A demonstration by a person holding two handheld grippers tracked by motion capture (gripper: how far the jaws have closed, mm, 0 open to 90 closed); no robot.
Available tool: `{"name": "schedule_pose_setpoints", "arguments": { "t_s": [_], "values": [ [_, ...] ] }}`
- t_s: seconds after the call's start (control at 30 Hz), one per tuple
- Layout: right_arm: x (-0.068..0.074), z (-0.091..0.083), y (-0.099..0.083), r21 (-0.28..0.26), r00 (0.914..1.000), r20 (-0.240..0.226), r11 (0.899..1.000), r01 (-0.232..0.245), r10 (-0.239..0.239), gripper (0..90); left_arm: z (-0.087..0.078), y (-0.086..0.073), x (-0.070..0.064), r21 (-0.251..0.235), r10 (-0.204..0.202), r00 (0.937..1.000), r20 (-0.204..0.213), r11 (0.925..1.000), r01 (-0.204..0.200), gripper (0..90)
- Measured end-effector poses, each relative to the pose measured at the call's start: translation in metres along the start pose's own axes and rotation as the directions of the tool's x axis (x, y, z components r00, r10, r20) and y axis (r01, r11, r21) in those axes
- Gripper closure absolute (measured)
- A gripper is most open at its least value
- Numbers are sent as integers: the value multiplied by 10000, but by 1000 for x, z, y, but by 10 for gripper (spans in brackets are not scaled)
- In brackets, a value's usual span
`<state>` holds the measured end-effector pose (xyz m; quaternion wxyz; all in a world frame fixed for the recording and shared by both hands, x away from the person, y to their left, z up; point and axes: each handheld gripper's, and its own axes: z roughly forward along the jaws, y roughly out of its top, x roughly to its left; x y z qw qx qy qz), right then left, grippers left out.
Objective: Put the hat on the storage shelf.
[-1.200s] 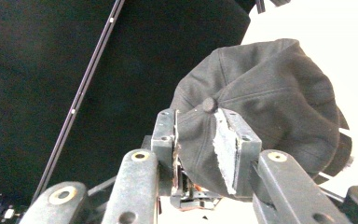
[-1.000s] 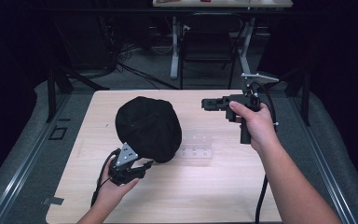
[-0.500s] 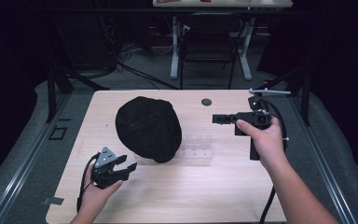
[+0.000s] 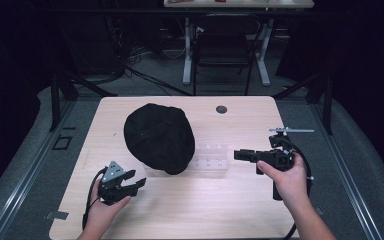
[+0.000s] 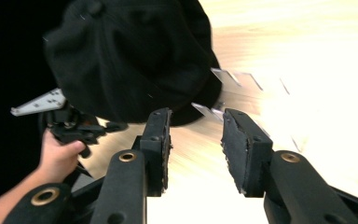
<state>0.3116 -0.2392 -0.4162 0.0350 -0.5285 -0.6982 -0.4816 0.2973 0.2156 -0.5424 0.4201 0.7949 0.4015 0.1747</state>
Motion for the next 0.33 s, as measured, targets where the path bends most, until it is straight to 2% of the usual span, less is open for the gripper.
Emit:
{"name": "schedule_pose_setpoints", "arguments": {
  "t_s": [0.17, 0.2, 0.27, 0.33],
  "values": [
    [-6, 2, -24, -293, 9977, 536, 9986, 440, -424, 588, 5, -2, -5, 77, 166, 9995, 252, 9998, -168, 467],
    [-8, 3, -30, -323, 9956, 761, 9979, 570, -544, 577, 5, -2, -6, 47, 199, 9994, 270, 9998, -200, 467],
    [-12, 6, -39, -329, 9934, 900, 9967, 742, -710, 559, 7, -2, -9, -50, 316, 9990, 303, 9995, -315, 461],
    [-17, 9, -50, -353, 9866, 1240, 9931, 1115, -1064, 553, 7, 0, -11, -211, 324, 9988, 357, 9993, -316, 459]
  ]
}}
